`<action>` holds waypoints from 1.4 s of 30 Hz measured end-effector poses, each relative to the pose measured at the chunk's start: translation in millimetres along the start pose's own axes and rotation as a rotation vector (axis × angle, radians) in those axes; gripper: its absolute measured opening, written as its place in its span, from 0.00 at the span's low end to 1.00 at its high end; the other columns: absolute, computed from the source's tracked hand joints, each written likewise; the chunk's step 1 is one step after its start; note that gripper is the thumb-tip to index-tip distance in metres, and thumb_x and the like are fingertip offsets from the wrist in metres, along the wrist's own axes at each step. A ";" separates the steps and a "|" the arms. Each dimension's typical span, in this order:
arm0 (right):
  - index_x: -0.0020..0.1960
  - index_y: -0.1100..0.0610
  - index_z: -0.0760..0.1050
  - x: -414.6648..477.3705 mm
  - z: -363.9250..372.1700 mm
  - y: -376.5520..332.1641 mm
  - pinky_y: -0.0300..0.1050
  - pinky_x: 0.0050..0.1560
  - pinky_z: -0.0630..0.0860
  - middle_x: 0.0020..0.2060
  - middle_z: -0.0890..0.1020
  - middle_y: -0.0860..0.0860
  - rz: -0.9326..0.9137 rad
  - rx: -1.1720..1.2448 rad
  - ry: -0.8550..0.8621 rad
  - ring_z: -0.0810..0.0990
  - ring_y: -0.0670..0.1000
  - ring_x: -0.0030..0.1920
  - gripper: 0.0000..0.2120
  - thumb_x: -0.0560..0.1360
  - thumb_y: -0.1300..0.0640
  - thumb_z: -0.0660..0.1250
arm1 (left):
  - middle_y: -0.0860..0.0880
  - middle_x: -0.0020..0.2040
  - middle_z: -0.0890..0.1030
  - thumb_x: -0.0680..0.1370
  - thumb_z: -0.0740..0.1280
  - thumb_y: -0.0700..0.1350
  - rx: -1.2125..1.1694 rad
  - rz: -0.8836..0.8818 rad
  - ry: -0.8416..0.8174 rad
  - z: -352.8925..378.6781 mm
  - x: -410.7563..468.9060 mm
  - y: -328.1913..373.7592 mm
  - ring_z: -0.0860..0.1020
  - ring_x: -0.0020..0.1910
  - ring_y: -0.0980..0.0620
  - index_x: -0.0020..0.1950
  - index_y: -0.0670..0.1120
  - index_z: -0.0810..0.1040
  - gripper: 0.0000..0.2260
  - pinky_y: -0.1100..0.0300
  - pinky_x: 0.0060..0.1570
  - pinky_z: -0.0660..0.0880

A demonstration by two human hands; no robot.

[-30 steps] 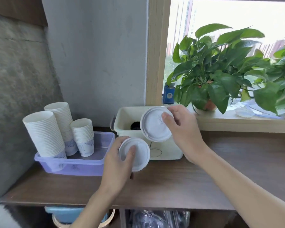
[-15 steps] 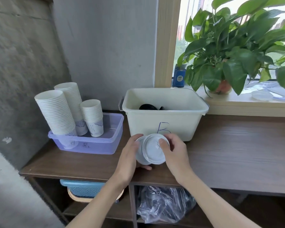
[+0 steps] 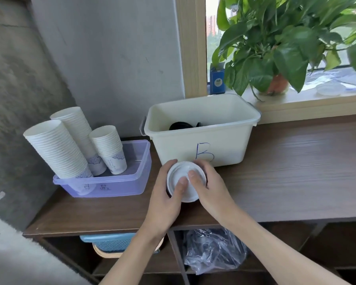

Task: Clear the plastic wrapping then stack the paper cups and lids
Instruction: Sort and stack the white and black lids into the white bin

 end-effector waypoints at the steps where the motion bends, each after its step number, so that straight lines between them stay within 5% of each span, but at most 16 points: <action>1: 0.63 0.51 0.71 -0.4 -2.2 -0.4 0.37 0.54 0.74 0.54 0.80 0.43 -0.003 0.014 0.017 0.78 0.41 0.54 0.14 0.79 0.50 0.64 | 0.64 0.60 0.78 0.79 0.65 0.53 0.003 0.007 0.009 0.1 -0.4 0.8 0.76 0.62 0.62 0.70 0.51 0.69 0.20 0.71 0.57 0.71; 5: 0.64 0.52 0.70 -4.6 -5.5 -2.1 0.33 0.56 0.71 0.57 0.78 0.44 -0.042 -0.017 0.046 0.76 0.40 0.57 0.16 0.78 0.52 0.67 | 0.64 0.60 0.79 0.80 0.63 0.57 -0.028 -0.032 0.014 0.4 -0.2 -2.9 0.75 0.61 0.68 0.72 0.51 0.69 0.22 0.71 0.58 0.72; 11: 0.72 0.54 0.65 -4.2 3.1 0.1 0.33 0.65 0.66 0.65 0.74 0.46 -0.025 -0.094 -0.052 0.72 0.41 0.65 0.25 0.78 0.49 0.65 | 0.51 0.57 0.83 0.74 0.67 0.57 -0.030 -0.037 0.097 -6.0 0.7 -13.7 0.81 0.57 0.53 0.64 0.48 0.75 0.22 0.50 0.59 0.77; 18: 0.71 0.54 0.67 -4.1 5.8 -0.6 0.49 0.67 0.70 0.64 0.77 0.46 -0.037 -0.106 -0.077 0.74 0.44 0.65 0.29 0.75 0.42 0.63 | 0.52 0.55 0.82 0.77 0.66 0.50 -0.037 -0.037 0.133 -7.4 2.6 -15.2 0.81 0.54 0.57 0.59 0.53 0.75 0.11 0.59 0.55 0.77; 27: 0.67 0.55 0.69 -1.2 -0.5 5.3 0.33 0.60 0.69 0.59 0.77 0.48 -0.043 -0.140 -0.012 0.75 0.46 0.59 0.19 0.77 0.61 0.66 | 0.56 0.51 0.80 0.74 0.65 0.48 0.023 -0.008 0.082 -0.2 1.7 -9.2 0.78 0.48 0.66 0.56 0.56 0.72 0.11 0.73 0.48 0.72; 32: 0.68 0.55 0.69 0.8 1.0 3.9 0.36 0.62 0.69 0.60 0.77 0.47 -0.051 -0.104 -0.018 0.75 0.44 0.60 0.20 0.77 0.58 0.67 | 0.52 0.52 0.80 0.79 0.67 0.40 0.010 -0.033 0.107 -3.3 3.3 -13.6 0.78 0.48 0.62 0.56 0.54 0.72 0.11 0.67 0.50 0.74; 37: 0.70 0.51 0.68 0.9 9.4 4.2 0.40 0.63 0.72 0.62 0.78 0.44 -0.016 -0.101 -0.126 0.76 0.41 0.61 0.20 0.78 0.52 0.65 | 0.47 0.55 0.78 0.80 0.66 0.47 -0.158 -0.142 0.210 -15.2 4.2 -27.5 0.77 0.51 0.52 0.56 0.52 0.71 0.07 0.59 0.53 0.73; 42: 0.66 0.52 0.71 2.2 0.9 2.8 0.42 0.61 0.73 0.58 0.79 0.45 -0.037 -0.084 -0.045 0.76 0.41 0.59 0.16 0.78 0.54 0.65 | 0.49 0.59 0.79 0.73 0.66 0.57 -0.101 -0.118 0.117 -9.2 4.4 -25.4 0.79 0.56 0.56 0.64 0.46 0.71 0.24 0.58 0.57 0.75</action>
Point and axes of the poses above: each hand's wrist, its own x-axis towards the middle knuckle, its own z-axis out of the palm, y = z × x, the point moved 7 cm from there along x, towards the middle knuckle
